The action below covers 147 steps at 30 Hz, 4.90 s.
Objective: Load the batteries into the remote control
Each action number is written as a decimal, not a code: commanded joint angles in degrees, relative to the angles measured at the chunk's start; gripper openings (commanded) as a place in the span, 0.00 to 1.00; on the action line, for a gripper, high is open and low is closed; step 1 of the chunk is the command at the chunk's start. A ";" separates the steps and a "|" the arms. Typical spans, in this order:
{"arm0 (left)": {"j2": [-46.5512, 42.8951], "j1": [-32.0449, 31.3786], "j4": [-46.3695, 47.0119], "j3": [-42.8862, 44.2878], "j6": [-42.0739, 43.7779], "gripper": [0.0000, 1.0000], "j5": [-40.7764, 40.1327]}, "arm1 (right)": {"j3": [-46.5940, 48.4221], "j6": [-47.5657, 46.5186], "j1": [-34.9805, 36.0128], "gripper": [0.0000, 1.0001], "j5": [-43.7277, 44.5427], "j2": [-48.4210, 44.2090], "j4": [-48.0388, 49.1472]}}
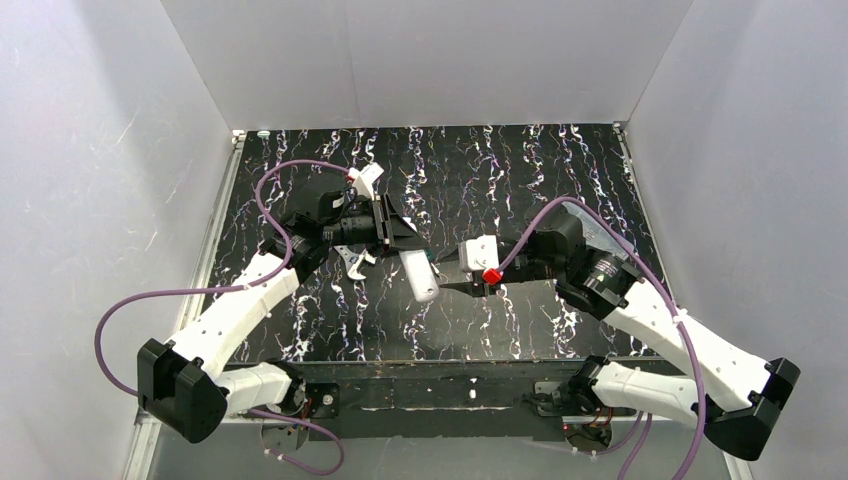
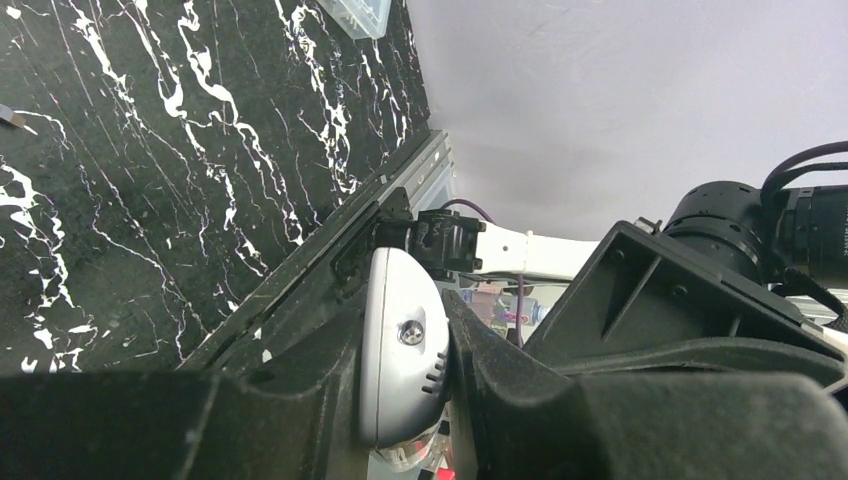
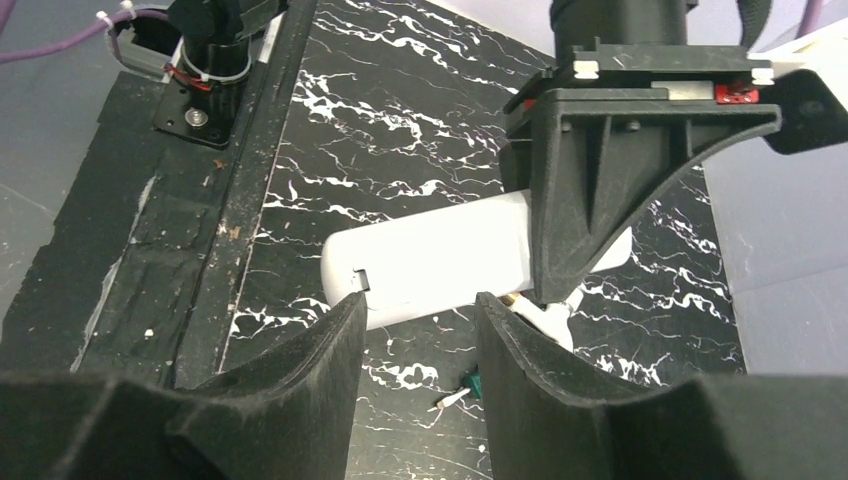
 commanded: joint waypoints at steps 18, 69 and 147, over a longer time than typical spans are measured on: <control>-1.15 -0.10 2.85 2.45 -1.59 0.00 1.43 | 1.56 -3.76 4.10 0.50 1.62 2.39 -0.21; 0.40 -0.10 4.47 3.19 -2.73 0.00 2.93 | -0.92 -9.49 5.78 0.42 12.78 3.13 5.37; 1.71 -0.10 5.50 2.59 -3.46 0.00 3.71 | -3.75 -11.18 5.77 0.40 15.55 -2.50 6.14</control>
